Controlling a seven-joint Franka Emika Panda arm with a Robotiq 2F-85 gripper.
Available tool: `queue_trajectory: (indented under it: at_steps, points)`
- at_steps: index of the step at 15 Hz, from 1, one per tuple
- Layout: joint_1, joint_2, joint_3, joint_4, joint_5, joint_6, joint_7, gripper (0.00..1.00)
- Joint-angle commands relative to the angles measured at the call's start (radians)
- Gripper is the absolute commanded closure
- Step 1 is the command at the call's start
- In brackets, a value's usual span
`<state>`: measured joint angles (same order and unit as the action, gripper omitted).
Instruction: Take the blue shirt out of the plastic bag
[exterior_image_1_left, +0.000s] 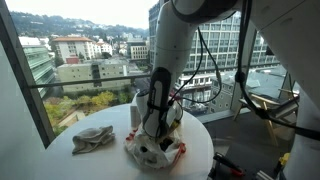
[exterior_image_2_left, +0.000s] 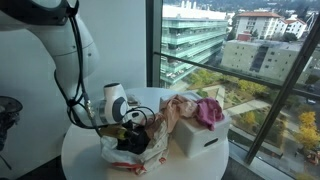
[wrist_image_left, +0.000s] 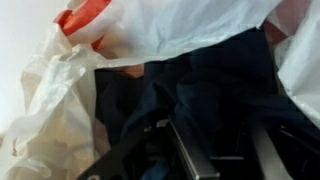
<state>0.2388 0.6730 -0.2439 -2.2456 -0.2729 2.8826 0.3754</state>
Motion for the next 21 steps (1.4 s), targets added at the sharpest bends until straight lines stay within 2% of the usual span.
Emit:
queue_trajectory:
  at_steps: [1,2,5,7,10,11,13,14,18,20,21]
  points:
    - [-0.018,-0.011,0.015,-0.003,0.068,-0.003,-0.046,0.87]
    - [-0.026,-0.035,0.028,-0.020,0.086,-0.007,-0.053,0.84]
    - [-0.007,-0.118,0.020,-0.081,0.097,-0.034,-0.063,0.85]
    - [0.031,-0.182,-0.011,-0.126,0.069,-0.056,-0.050,0.85]
    - [0.136,-0.278,-0.105,-0.183,-0.026,-0.132,0.022,0.85]
    - [0.182,-0.309,-0.148,-0.193,-0.086,-0.181,0.068,0.85]
    - [0.269,-0.364,-0.228,-0.194,-0.274,-0.310,0.219,0.85]
    - [0.344,-0.389,-0.291,-0.195,-0.352,-0.363,0.286,0.85]
    - [0.468,-0.487,-0.365,-0.176,-0.683,-0.530,0.543,0.85]
    - [0.504,-0.527,-0.373,-0.164,-0.810,-0.607,0.648,0.85]
    - [0.340,-0.571,-0.192,-0.156,-0.908,-0.684,0.713,0.85]
